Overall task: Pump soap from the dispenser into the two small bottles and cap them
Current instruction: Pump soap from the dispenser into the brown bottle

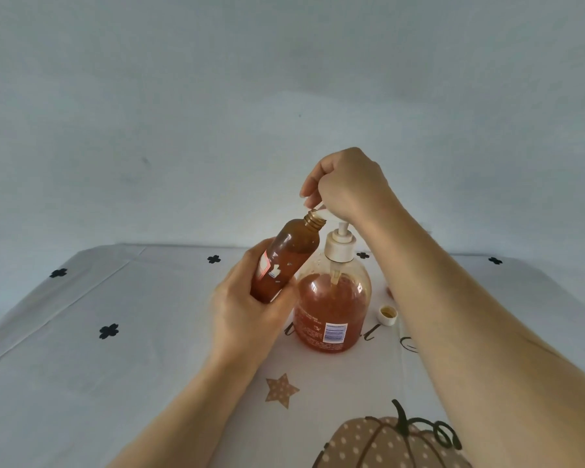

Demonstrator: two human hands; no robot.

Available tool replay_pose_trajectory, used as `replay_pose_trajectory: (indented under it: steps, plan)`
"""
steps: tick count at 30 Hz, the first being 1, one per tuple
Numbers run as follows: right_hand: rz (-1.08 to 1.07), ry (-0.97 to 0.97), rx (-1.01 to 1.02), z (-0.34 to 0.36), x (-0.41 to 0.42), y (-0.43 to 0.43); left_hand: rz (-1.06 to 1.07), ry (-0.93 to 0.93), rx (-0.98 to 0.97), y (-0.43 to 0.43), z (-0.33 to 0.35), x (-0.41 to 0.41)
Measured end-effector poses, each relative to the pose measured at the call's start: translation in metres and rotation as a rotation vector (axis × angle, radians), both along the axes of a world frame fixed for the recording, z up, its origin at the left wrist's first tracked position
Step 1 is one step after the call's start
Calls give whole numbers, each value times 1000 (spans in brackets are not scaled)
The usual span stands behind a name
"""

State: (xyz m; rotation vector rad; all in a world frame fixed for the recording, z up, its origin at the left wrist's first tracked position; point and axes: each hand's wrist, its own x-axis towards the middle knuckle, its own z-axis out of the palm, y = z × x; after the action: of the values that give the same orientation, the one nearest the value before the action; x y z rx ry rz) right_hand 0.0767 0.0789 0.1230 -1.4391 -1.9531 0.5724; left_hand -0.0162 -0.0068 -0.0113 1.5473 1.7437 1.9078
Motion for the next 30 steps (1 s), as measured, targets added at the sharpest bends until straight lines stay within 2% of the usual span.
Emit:
replay_pose_trajectory:
  steps: [20, 30]
  plan:
    - [58, -215, -80, -2, -10, 12, 23, -16, -1, 1, -3, -1]
    - [31, -188, -119, -15, -9, 12, 13, -46, -69, 1, -7, -4]
